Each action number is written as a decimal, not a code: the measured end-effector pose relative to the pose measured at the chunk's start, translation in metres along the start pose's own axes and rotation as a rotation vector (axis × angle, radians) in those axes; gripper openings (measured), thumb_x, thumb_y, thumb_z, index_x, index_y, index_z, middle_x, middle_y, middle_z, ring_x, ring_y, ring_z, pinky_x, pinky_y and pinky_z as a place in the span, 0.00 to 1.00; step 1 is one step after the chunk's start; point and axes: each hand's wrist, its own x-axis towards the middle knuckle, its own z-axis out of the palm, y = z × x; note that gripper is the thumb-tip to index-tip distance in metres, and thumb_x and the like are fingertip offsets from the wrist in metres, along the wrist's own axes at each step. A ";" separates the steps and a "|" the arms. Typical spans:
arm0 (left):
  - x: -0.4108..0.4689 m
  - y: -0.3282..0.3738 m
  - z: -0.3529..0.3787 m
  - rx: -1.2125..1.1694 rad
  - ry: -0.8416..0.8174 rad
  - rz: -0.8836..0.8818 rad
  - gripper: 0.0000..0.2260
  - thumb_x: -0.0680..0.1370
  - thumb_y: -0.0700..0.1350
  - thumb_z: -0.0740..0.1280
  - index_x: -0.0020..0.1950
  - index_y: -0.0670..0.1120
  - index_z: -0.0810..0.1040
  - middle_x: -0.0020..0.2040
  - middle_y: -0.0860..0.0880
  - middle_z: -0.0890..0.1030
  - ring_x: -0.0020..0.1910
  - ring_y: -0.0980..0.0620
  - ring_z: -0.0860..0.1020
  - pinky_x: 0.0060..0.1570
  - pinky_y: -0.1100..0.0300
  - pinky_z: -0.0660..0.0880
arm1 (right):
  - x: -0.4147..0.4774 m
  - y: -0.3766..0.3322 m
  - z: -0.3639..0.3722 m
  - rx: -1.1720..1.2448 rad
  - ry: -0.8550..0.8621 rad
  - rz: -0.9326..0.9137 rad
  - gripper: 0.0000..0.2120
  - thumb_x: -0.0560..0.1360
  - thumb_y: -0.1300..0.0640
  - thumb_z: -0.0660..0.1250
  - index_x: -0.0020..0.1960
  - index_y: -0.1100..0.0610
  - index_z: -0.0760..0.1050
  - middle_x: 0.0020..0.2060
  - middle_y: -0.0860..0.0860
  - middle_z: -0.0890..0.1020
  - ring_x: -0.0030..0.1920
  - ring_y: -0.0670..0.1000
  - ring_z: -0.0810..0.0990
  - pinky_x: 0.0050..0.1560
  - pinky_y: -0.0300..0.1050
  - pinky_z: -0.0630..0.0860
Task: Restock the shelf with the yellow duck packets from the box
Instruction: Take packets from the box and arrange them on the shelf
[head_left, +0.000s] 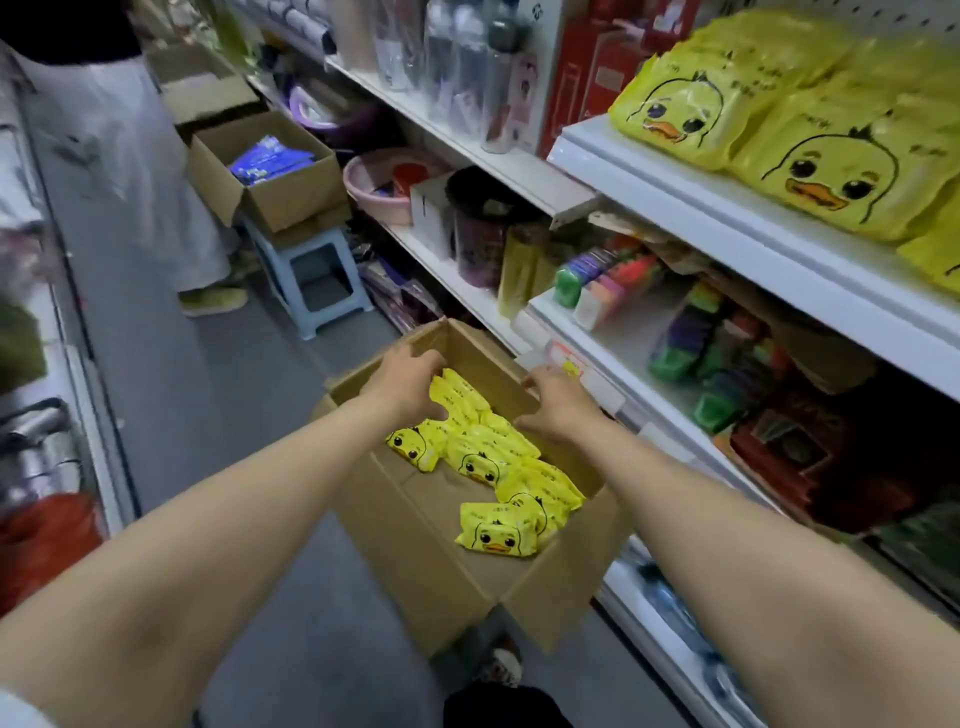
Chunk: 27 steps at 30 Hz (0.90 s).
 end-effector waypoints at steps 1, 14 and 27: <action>0.013 -0.009 0.005 -0.007 -0.022 -0.013 0.35 0.68 0.54 0.78 0.71 0.52 0.68 0.64 0.43 0.70 0.65 0.41 0.69 0.61 0.48 0.71 | 0.014 -0.001 0.008 0.001 -0.030 0.009 0.31 0.69 0.50 0.77 0.68 0.53 0.71 0.65 0.55 0.75 0.62 0.57 0.76 0.59 0.48 0.75; 0.140 -0.115 0.091 0.046 -0.320 -0.089 0.35 0.69 0.55 0.77 0.72 0.52 0.67 0.67 0.41 0.69 0.67 0.40 0.67 0.64 0.45 0.70 | 0.124 0.019 0.126 -0.005 -0.301 0.250 0.28 0.73 0.51 0.73 0.70 0.54 0.70 0.65 0.56 0.75 0.64 0.58 0.75 0.55 0.47 0.73; 0.259 -0.178 0.186 0.011 -0.569 0.029 0.32 0.71 0.46 0.76 0.72 0.47 0.68 0.71 0.43 0.65 0.69 0.42 0.67 0.64 0.54 0.67 | 0.200 0.043 0.237 0.052 -0.249 0.485 0.29 0.73 0.50 0.75 0.70 0.53 0.69 0.67 0.55 0.72 0.69 0.57 0.68 0.64 0.49 0.70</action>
